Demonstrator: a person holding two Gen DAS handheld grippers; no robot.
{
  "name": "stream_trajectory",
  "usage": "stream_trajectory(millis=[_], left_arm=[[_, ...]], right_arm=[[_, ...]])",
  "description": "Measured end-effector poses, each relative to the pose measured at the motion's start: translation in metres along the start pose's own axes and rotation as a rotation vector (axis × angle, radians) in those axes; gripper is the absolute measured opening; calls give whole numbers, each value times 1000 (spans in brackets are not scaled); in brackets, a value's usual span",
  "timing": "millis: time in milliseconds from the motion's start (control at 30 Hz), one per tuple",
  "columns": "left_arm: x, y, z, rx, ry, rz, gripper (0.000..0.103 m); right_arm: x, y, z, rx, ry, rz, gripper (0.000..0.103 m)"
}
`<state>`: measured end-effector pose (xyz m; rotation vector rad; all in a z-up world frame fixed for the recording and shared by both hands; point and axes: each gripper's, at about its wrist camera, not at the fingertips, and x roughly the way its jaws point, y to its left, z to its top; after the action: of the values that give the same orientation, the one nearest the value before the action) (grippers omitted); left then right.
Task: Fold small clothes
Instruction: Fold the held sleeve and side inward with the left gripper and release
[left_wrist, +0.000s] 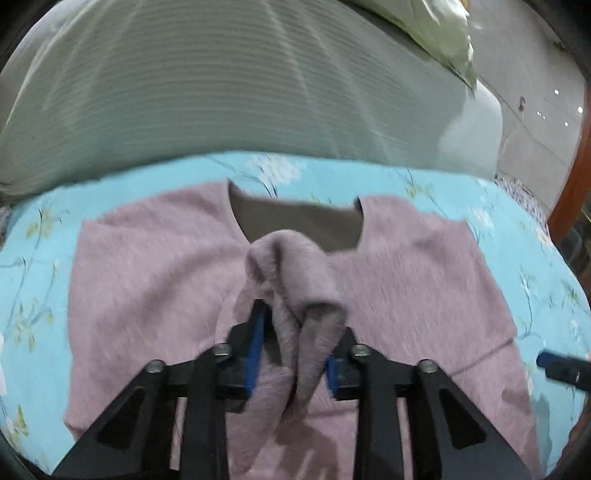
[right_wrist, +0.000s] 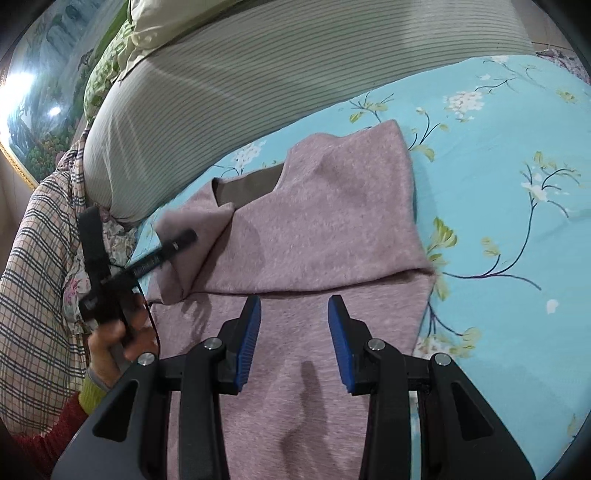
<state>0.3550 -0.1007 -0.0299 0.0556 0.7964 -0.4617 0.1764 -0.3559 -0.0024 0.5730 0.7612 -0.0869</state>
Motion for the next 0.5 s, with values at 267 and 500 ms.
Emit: stream_trajectory(millis=[267,500], left_arm=[[-81,32,-60,-72,-56,15,58],[-95,109,-92,-253,0,205,56]], right_arm=[[27,42,6,-115,38,54,39],[75,107,4,-314,80,51,39]])
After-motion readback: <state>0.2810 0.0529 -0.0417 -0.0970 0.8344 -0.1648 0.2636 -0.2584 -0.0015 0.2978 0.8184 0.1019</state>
